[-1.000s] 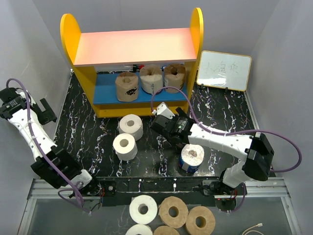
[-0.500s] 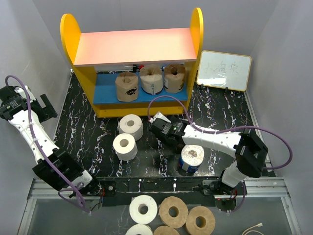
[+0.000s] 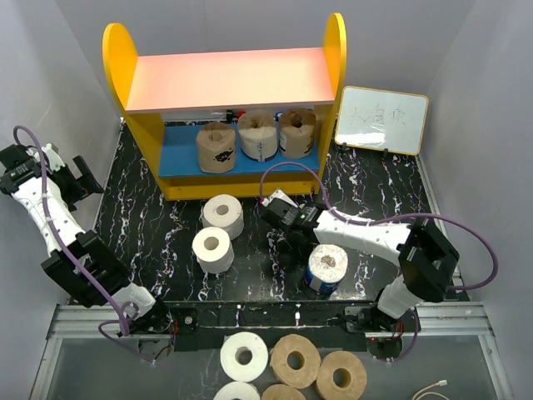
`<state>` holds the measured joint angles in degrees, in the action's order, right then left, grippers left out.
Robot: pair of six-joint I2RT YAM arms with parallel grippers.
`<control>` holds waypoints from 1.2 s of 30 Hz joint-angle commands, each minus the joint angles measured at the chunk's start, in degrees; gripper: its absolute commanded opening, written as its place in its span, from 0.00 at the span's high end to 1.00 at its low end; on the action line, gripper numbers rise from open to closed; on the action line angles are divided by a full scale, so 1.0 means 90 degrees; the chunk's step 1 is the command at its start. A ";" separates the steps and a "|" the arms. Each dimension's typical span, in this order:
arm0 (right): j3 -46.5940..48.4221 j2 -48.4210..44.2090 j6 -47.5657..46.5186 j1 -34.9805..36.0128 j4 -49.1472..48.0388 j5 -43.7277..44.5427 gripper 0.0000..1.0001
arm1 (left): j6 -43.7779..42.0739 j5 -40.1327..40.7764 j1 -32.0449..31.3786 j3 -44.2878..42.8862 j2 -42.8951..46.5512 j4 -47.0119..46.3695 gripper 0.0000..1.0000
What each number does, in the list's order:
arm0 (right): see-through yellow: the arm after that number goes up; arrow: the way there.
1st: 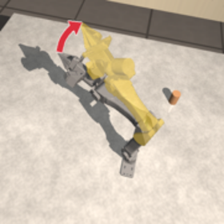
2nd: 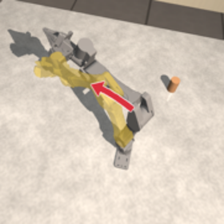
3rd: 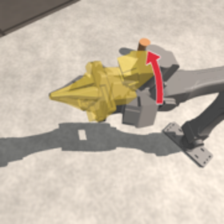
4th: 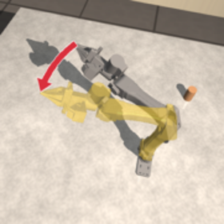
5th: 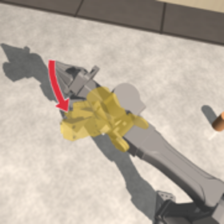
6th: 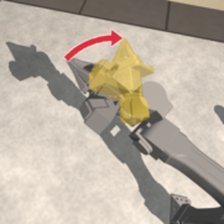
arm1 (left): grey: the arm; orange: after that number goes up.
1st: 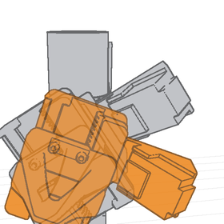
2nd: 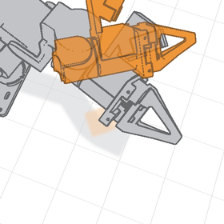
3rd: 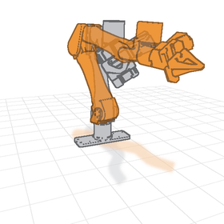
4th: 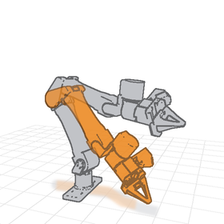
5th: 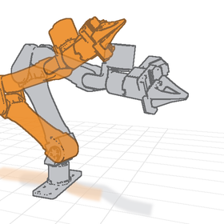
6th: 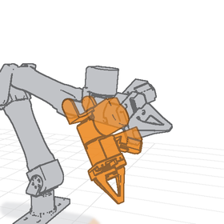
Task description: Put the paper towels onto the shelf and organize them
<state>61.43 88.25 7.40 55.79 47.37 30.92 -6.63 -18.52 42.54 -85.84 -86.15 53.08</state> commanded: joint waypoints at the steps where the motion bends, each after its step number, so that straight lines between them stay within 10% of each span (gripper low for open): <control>1: 0.0950 0.0238 0.0018 0.0026 0.0403 -0.0054 1.00 | 0.0039 -0.0535 0.0015 -0.0330 0.0088 0.0138 0.02; 11: 0.4270 0.1083 -0.0628 0.0691 0.1609 0.0238 1.00 | -0.0396 -0.0944 0.0019 -0.0436 0.0165 0.0495 0.02; 25: 0.8381 0.3630 -0.2244 0.0695 0.0325 -0.1110 1.00 | 0.0263 -0.0318 0.0018 -0.1545 -0.0190 0.1031 0.02; 36: 0.9011 0.4351 -0.2442 0.1015 -0.1037 -0.1199 1.00 | 0.0146 -0.0618 0.0014 -0.1638 -0.0238 0.1168 0.02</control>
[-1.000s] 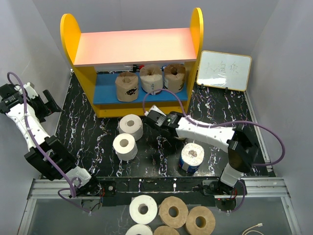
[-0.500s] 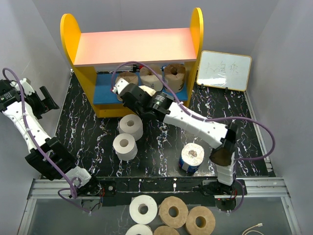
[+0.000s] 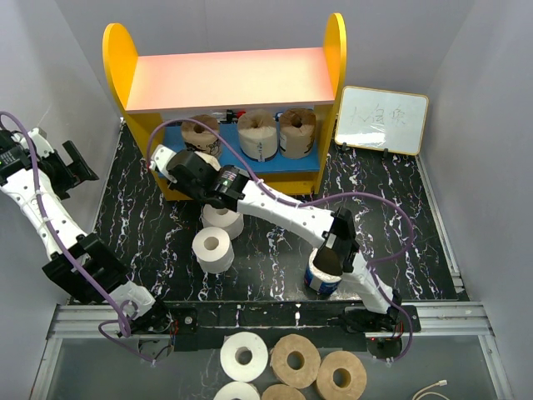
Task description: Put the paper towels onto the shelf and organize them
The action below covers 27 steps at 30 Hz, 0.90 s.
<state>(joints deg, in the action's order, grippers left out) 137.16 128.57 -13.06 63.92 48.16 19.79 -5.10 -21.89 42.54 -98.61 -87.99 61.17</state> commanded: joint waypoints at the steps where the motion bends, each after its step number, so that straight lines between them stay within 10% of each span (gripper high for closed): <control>1: 0.0603 -0.0118 -0.0148 0.0121 -0.1176 0.0051 1.00 | -0.0076 -0.0303 0.0013 -0.0207 -0.0029 0.0287 0.02; 17: -0.0467 -0.0853 -0.0382 -0.0252 -0.1079 0.0907 1.00 | -0.2166 -0.2764 -0.0082 0.0014 -0.0028 0.1536 0.02; 27: -0.0453 -0.0689 -0.0551 -0.0492 -0.1186 0.1082 1.00 | -0.2003 -0.2176 -0.0881 0.0676 0.0381 0.1079 0.02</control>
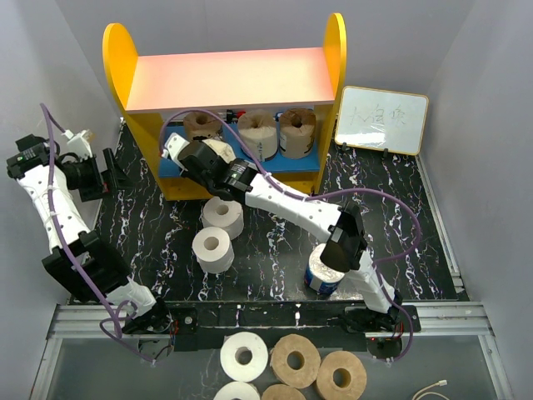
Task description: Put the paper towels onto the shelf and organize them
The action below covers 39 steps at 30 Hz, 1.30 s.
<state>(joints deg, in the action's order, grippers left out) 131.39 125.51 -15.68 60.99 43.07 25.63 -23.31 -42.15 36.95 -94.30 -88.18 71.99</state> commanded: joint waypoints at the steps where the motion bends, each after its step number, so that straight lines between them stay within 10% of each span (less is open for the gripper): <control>1: 0.0235 -0.0307 -0.0288 -0.0195 -0.0645 0.0441 1.00 | 0.0051 0.0113 -0.0304 0.0233 0.0428 -0.0165 0.02; 8: 0.0247 -0.0167 -0.0522 -0.0318 -0.0892 0.0526 0.97 | 0.0089 0.0271 -0.0336 0.0326 0.0390 -0.0240 0.02; 20: 0.0119 -0.0081 -0.0595 -0.0351 -0.1295 0.0954 0.35 | 0.0147 0.0300 -0.0336 0.0398 0.0318 -0.0342 0.02; 36: -0.0449 -0.0676 -0.1351 0.0577 -0.2639 0.2272 0.29 | 0.0068 0.0287 -0.0346 0.0439 0.0237 -0.0334 0.02; 39: -0.1214 -0.1325 -0.0974 0.0941 -0.2775 0.2550 0.15 | 0.0058 0.0401 -0.0346 0.0474 0.0273 -0.0417 0.02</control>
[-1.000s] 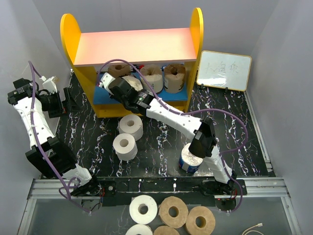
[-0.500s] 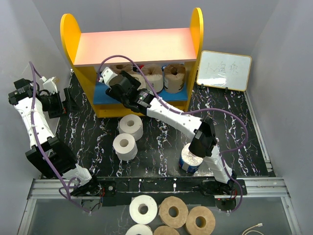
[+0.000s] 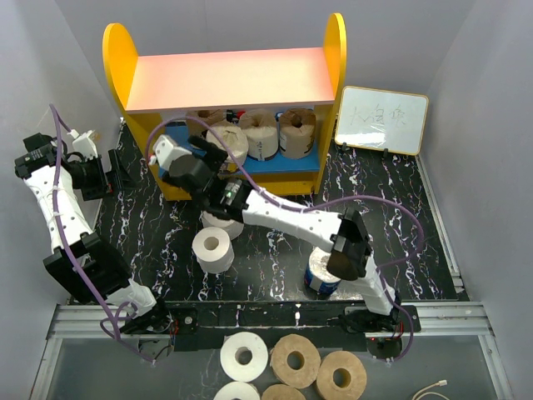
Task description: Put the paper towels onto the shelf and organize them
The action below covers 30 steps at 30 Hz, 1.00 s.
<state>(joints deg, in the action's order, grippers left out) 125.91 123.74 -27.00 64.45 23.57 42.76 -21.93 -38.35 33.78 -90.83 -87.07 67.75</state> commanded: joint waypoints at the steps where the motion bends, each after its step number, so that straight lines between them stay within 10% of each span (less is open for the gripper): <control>1: -0.0853 -0.1366 0.0473 0.0638 -0.0682 0.0822 0.03 | -0.0099 -0.0001 0.0006 0.0100 0.0180 0.0017 0.02; 5: -0.1719 -0.2366 0.1589 0.0759 -0.0564 0.1232 0.02 | -0.0362 -0.0032 -0.0264 0.0085 0.0426 0.0015 0.02; 14: -0.5133 -0.5817 0.2955 0.0231 -0.2181 0.1053 0.01 | 0.0455 0.1641 -0.3408 0.0395 0.0998 -0.0675 0.02; 21: -0.5101 -0.5904 0.3295 0.0142 -0.1266 0.1723 0.01 | 0.0939 0.2172 -0.5422 -0.0454 0.0133 -0.0755 0.02; 30: -0.5614 -0.6181 0.3722 0.0141 -0.1174 0.1643 0.02 | 0.1455 0.4027 -0.6030 0.0149 0.0438 -0.2347 0.02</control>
<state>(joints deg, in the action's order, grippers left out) 75.31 70.61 3.86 65.56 14.06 56.66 -12.69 -13.45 -20.21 -92.05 -87.35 54.83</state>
